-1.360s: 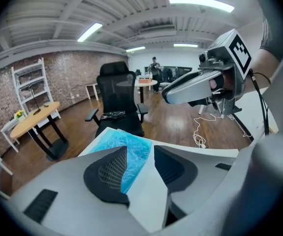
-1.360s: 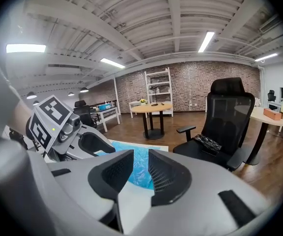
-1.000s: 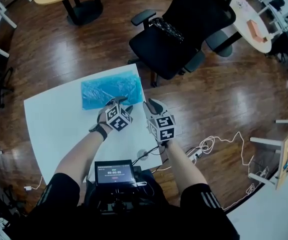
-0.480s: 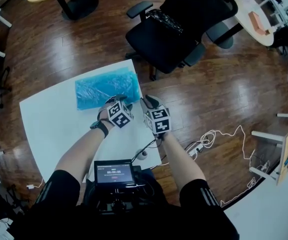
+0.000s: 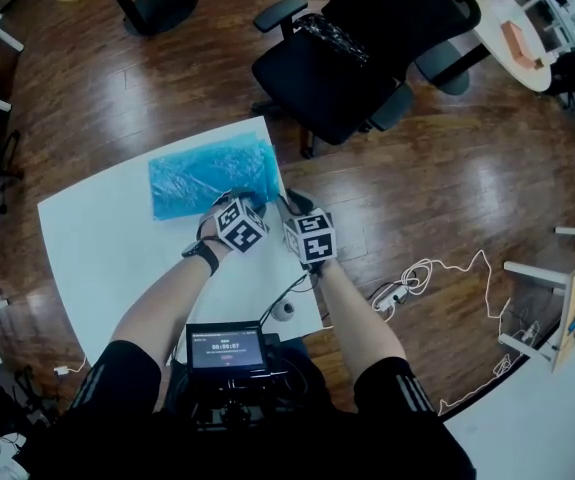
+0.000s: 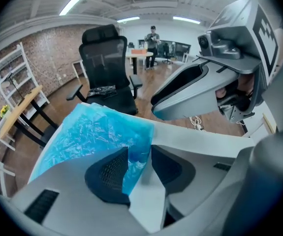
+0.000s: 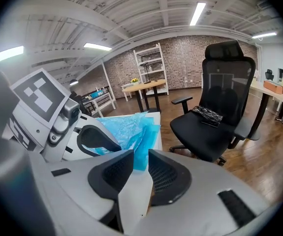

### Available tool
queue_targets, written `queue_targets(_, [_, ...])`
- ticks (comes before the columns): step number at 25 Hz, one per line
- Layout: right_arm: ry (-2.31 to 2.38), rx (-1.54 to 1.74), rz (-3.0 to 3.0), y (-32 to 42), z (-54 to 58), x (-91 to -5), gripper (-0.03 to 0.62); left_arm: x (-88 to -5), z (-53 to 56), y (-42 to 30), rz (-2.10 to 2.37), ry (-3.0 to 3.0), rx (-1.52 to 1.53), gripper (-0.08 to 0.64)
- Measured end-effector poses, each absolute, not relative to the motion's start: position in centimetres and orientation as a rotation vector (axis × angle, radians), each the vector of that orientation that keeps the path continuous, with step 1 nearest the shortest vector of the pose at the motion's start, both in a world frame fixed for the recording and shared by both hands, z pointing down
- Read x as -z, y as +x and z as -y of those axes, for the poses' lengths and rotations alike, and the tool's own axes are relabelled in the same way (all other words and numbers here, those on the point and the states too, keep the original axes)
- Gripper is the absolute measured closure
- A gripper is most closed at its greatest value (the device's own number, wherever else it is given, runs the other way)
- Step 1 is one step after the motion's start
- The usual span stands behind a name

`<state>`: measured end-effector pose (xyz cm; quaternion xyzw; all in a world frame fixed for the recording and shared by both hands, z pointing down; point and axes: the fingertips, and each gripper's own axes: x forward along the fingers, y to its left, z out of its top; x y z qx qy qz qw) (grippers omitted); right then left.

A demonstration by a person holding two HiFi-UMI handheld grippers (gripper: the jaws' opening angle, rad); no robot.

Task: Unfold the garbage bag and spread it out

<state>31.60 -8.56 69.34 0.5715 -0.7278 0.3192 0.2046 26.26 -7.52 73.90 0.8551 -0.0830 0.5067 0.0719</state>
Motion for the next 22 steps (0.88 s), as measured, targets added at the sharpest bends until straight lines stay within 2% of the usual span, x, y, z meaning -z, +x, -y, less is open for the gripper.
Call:
queue_targets(14, [1.539,-0.899,1.958,31.3,9.1,-72.3,0.476,-72.0,7.9,26.0,0.306,2.575,-1.335,0.558])
queue_targets(22, [1.527,-0.899,1.927,31.1,9.3,-72.9,0.474,-72.0,7.4,25.9,0.299,2.566,-1.305,0.558])
